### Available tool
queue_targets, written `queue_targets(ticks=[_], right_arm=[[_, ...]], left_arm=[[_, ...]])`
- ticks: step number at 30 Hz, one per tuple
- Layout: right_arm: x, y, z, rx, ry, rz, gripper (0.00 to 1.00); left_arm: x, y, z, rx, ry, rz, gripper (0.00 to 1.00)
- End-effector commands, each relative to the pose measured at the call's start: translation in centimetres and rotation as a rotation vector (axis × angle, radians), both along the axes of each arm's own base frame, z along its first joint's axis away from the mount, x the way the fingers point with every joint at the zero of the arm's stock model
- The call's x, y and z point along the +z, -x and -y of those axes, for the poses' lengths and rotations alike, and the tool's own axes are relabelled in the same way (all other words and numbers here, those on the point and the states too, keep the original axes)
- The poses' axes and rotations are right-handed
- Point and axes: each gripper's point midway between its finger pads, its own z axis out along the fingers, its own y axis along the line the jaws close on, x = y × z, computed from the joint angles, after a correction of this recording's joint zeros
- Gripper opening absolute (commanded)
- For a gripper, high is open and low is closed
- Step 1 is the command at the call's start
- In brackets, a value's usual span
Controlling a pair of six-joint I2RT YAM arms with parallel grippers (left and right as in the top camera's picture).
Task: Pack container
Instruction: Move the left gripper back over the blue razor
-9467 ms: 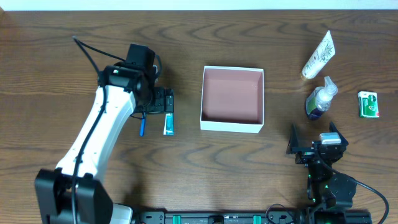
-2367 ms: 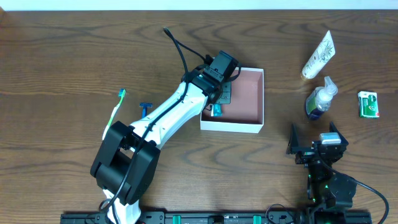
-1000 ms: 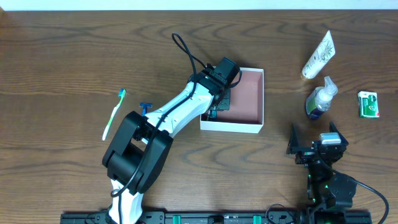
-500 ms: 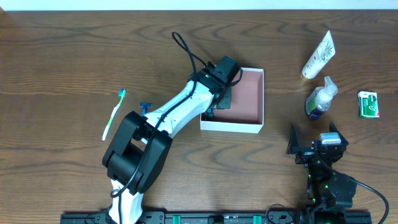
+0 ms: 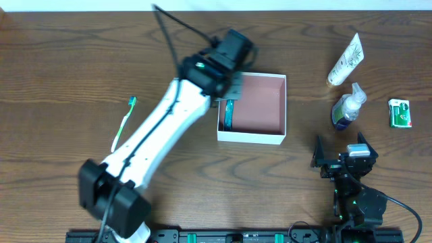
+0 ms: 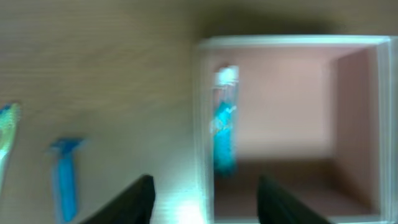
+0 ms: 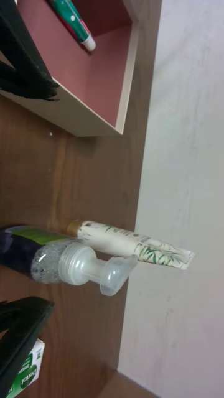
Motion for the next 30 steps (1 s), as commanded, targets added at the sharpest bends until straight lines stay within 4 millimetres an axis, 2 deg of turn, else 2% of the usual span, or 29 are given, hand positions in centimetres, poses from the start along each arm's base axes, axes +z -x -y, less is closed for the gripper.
queue_targets(ticks=[1, 3, 6, 15, 18, 22, 25, 30], right_arm=[[-0.1, 0.0, -0.1, 0.005, 0.013, 0.001, 0.99], [-0.1, 0.0, -0.1, 0.005, 0.013, 0.001, 0.99], [-0.1, 0.0, -0.1, 0.005, 0.013, 0.001, 0.99], [-0.1, 0.0, -0.1, 0.005, 0.013, 0.001, 0.99], [-0.1, 0.0, -0.1, 0.005, 0.013, 0.001, 0.99], [-0.1, 0.0, -0.1, 0.005, 0.013, 0.001, 0.99], [-0.1, 0.0, -0.1, 0.005, 0.013, 0.001, 0.99], [-0.1, 0.0, -0.1, 0.005, 0.013, 0.001, 0.99]], left_arm=[[0.1, -0.4, -5.9, 0.114, -0.12, -0.027, 0.56], [-0.7, 0.2, -8.9, 0.174, -0.153, -0.093, 0.56], [-2.0, 0.9, -11.8, 0.242, -0.155, -0.172, 0.56], [-7.5, 3.6, -15.7, 0.251, -0.099, -0.372, 0.57], [-9.3, 3.8, -16.4, 0.261, -0.088, -0.382, 0.57], [-12.4, 4.2, -15.8, 0.199, -0.007, -0.399, 0.57], [-14.0, 4.6, -16.2, 0.196, 0.004, -0.406, 0.58], [-15.8, 4.9, -16.9, 0.176, 0.001, -0.396, 0.67]])
